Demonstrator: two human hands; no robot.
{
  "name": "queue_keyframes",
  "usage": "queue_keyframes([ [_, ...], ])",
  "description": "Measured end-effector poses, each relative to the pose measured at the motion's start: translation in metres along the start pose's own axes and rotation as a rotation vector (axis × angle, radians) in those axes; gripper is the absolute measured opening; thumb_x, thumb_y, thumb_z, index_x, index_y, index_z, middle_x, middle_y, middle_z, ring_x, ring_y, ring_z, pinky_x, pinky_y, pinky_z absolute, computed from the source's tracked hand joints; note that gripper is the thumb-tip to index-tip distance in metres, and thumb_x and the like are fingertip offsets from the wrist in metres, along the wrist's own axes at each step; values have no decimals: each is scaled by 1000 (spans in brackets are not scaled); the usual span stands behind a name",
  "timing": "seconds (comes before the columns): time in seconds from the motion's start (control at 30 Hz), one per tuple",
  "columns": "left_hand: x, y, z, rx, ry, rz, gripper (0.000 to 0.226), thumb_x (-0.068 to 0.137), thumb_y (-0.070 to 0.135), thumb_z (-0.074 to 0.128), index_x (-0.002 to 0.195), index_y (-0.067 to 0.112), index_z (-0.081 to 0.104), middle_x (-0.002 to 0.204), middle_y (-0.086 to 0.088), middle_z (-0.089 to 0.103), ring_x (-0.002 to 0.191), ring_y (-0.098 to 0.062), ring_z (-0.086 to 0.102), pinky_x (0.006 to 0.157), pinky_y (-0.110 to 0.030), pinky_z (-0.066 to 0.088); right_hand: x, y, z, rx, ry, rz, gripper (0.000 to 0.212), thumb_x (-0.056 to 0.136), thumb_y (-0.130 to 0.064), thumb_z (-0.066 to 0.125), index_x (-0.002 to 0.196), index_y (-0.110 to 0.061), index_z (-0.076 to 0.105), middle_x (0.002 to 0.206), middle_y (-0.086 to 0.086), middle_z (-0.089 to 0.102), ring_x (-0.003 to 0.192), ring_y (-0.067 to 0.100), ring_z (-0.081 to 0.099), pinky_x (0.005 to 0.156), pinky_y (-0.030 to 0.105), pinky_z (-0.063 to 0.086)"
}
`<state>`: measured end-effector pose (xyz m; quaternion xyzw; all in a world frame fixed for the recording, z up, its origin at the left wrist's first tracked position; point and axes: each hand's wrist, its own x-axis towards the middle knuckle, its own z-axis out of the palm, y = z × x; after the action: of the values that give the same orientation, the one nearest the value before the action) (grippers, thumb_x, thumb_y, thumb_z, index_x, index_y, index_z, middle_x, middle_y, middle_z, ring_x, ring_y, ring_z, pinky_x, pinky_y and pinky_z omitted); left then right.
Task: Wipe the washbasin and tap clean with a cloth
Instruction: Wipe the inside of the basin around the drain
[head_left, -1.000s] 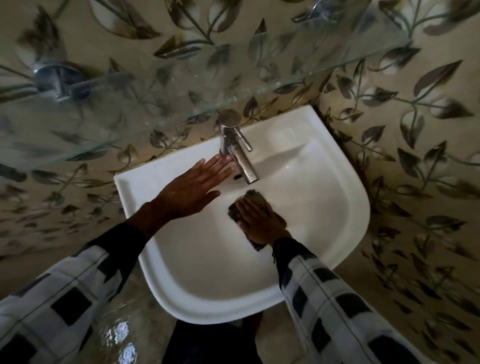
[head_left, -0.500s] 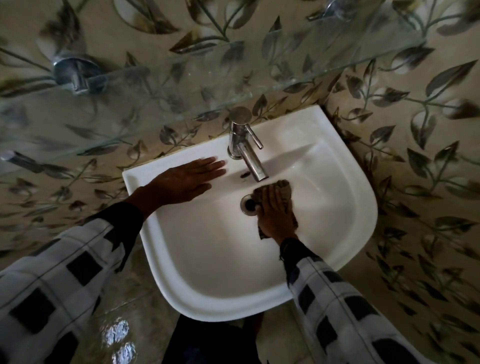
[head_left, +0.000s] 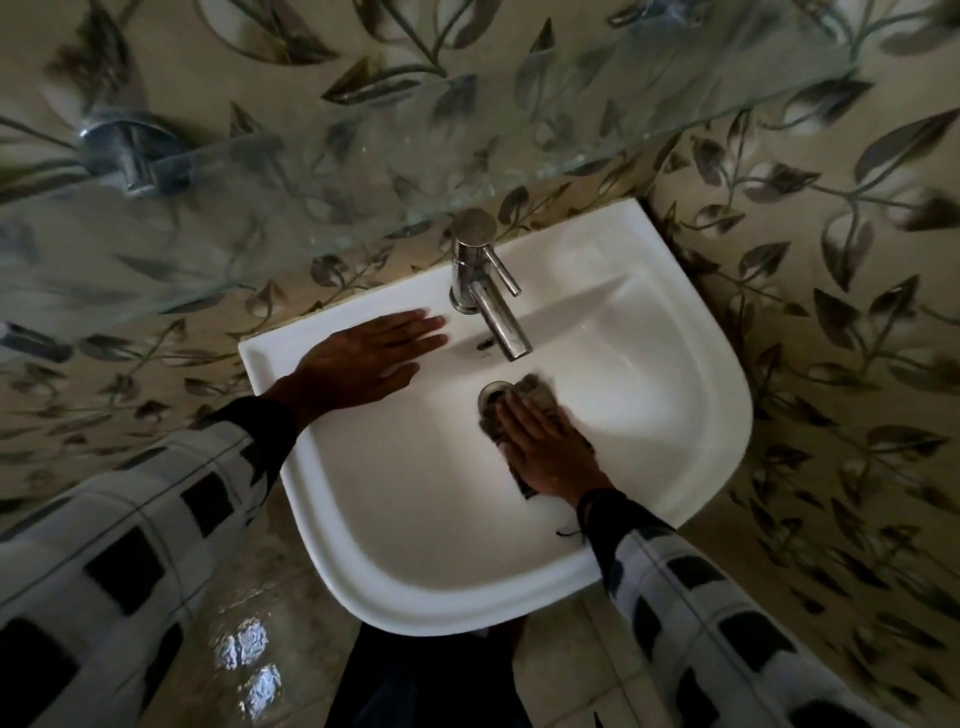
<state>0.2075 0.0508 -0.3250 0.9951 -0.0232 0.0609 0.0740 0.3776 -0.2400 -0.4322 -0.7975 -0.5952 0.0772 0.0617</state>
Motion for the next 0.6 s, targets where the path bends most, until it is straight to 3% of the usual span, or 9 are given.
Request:
queue_keyframes([
  [0.1, 0, 1, 0, 36, 27, 10, 50, 107, 25, 43, 155, 14, 36, 163, -3, 31, 152, -23, 25, 120, -42, 33, 13, -39, 10, 132, 8, 203, 58, 97, -41, 34, 150, -19, 45, 157, 4, 41, 142, 22, 44, 107, 56, 40],
  [0.2, -1, 3, 2, 51, 32, 20, 49, 107, 24, 42, 155, 13, 35, 163, -5, 31, 152, -24, 25, 120, -43, 33, -4, -67, 21, 151, -45, -23, 56, 99, -41, 33, 150, -21, 43, 155, 3, 44, 141, 23, 45, 105, 55, 45],
  [0.3, 0, 4, 4, 50, 47, 20, 50, 107, 23, 44, 155, 13, 36, 163, -5, 31, 152, -24, 26, 119, -43, 35, -9, -35, 20, 111, -35, -208, 53, 100, -44, 36, 149, -26, 46, 154, -2, 45, 140, 17, 46, 106, 48, 46],
  [0.37, 0, 4, 3, 45, 59, 14, 49, 106, 23, 45, 154, 14, 38, 162, -4, 32, 151, -24, 27, 120, -42, 34, 0, -18, 18, 70, -30, -74, 54, 100, -43, 37, 151, -27, 44, 157, -2, 42, 142, 17, 44, 108, 51, 43],
  [0.5, 2, 6, 2, 44, 63, 18, 50, 105, 23, 48, 153, 13, 39, 162, -5, 34, 151, -24, 28, 120, -42, 34, 34, -47, 19, 181, 55, 443, 63, 96, -41, 30, 155, -19, 35, 161, 6, 34, 148, 21, 33, 117, 58, 27],
  [0.6, 0, 3, 2, 47, 49, 10, 50, 105, 24, 47, 154, 14, 38, 162, -4, 33, 151, -24, 28, 119, -43, 36, 47, -81, 23, 267, 81, 486, 62, 97, -38, 30, 154, -13, 36, 161, 12, 33, 148, 25, 33, 116, 55, 30],
])
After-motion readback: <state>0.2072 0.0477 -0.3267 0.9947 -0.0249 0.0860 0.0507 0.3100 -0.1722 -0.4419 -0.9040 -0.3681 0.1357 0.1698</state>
